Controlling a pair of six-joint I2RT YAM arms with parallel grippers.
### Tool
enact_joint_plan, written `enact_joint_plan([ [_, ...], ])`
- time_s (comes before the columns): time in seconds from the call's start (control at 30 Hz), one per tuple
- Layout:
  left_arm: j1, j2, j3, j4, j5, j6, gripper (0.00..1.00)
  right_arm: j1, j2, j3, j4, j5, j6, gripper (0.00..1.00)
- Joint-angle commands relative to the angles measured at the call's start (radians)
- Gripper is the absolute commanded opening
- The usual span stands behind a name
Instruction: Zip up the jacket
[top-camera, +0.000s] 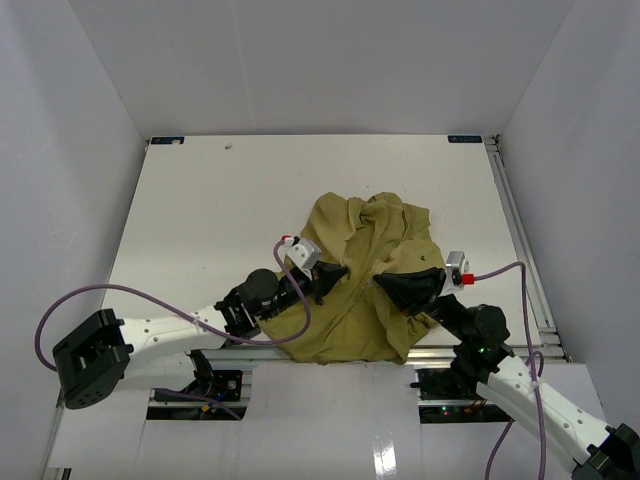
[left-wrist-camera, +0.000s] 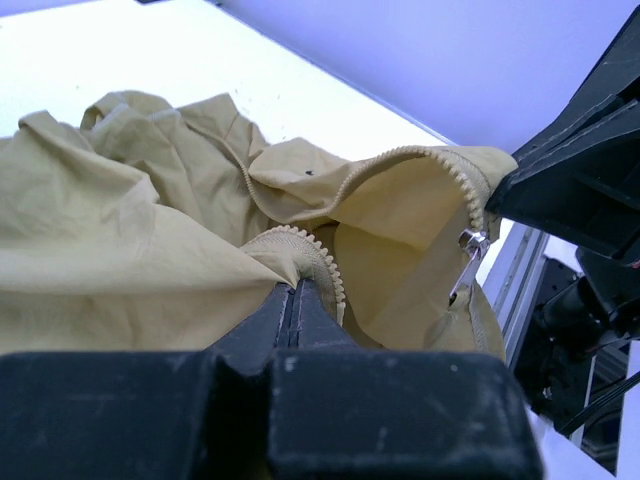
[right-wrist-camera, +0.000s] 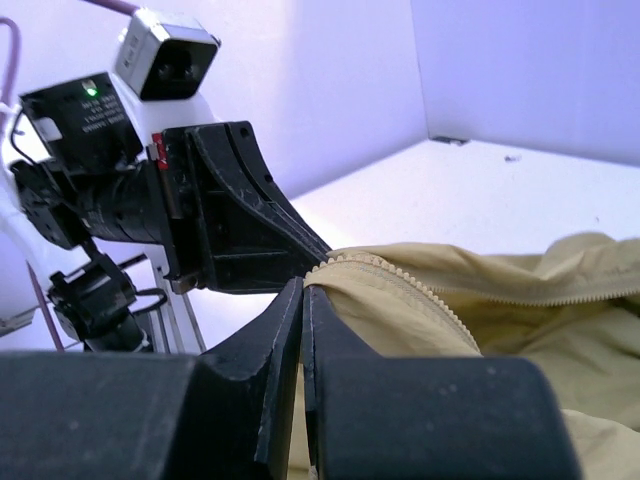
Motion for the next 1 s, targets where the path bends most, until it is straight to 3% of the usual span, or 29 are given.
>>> enact_joint_plan([
  [0.0, 0.003, -0.058, -0.027, 0.128, 0.027, 0.004, 0.00, -0.006, 0.022, -0.117, 0.181, -0.020, 0.023, 0.08],
  [0.17, 0.003, -0.072, -0.049, 0.194, 0.017, -0.003, 0.00, -0.006, 0.075, -0.133, 0.243, -0.035, 0.026, 0.08],
  [0.97, 0.003, -0.004, 0.012, 0.205, -0.073, -0.157, 0.00, -0.005, 0.292, -0.127, 0.450, -0.034, -0.025, 0.08],
])
